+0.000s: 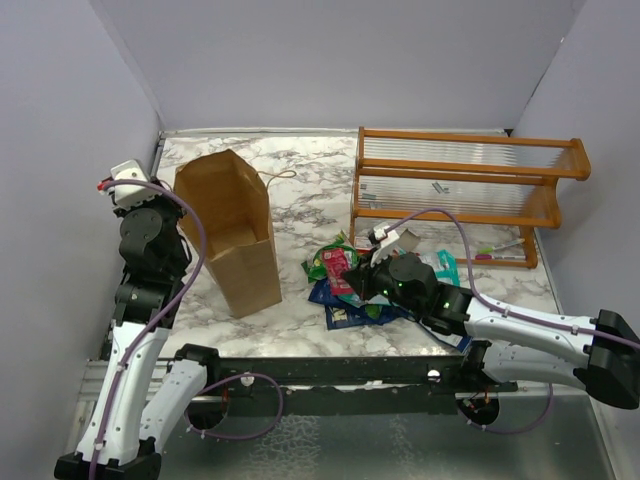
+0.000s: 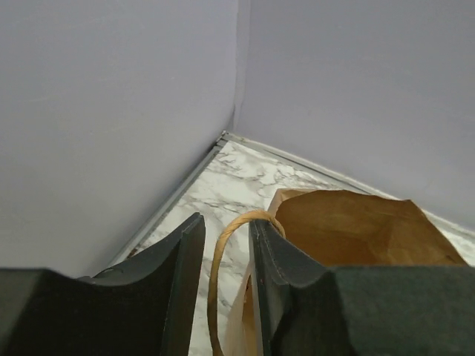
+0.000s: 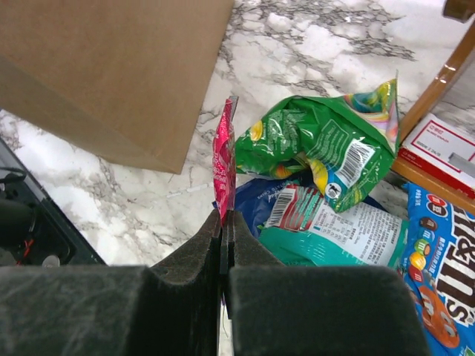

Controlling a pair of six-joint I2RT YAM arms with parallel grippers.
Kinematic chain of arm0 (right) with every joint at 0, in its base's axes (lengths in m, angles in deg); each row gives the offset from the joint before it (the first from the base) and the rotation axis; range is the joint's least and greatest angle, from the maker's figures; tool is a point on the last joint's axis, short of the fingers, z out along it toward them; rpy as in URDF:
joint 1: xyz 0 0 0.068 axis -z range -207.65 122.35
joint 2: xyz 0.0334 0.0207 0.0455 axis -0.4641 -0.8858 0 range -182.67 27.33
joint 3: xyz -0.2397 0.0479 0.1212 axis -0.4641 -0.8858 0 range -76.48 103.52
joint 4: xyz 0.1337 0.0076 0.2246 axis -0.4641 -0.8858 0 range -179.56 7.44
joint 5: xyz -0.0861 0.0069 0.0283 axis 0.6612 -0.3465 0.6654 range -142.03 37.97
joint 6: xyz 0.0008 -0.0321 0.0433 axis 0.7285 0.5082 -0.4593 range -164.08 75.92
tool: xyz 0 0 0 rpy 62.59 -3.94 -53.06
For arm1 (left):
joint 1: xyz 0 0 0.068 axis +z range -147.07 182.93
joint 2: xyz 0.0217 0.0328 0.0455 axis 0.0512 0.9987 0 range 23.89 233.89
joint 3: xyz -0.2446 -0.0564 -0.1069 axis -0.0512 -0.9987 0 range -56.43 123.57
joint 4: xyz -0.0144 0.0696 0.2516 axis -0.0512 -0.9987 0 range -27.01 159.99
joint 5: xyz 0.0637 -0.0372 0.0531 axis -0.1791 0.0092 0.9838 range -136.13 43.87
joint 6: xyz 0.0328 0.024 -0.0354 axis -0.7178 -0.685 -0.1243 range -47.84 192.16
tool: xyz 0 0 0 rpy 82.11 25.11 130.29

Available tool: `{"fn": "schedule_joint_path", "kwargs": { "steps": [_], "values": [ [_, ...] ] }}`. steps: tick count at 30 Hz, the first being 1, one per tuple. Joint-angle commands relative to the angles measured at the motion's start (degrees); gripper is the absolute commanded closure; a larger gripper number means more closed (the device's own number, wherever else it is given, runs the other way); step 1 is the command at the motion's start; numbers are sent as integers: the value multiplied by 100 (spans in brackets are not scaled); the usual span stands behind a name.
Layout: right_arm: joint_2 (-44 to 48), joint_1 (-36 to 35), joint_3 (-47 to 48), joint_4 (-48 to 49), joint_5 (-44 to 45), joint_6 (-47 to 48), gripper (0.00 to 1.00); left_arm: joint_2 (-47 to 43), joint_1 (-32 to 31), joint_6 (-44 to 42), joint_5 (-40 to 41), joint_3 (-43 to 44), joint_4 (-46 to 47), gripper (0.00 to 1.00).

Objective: Take the snacks out of the paper bag
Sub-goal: Place the snack at the center of the board.

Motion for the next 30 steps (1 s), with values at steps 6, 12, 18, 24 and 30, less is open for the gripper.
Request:
{"fn": "schedule_joint_path", "kwargs": {
  "steps": [6,12,18,24,30],
  "values": [
    [-270,106,-51,-487,1239,-631,97,-218,40,205,-1005,352,-105,32],
    [-144,327,-104,-1191,1273,-1129,88,-250,40,163,-1773,855,-309,4],
    [326,330,127,-1669,1394,-620,56,-328,40,40,-2116,1053,-316,0],
    [515,326,324,-1753,1448,-6,35,-365,40,27,-2101,1065,-332,1],
    [61,326,553,-838,465,1073,26,-217,40,380,-1951,841,-531,3]
  ]
}}
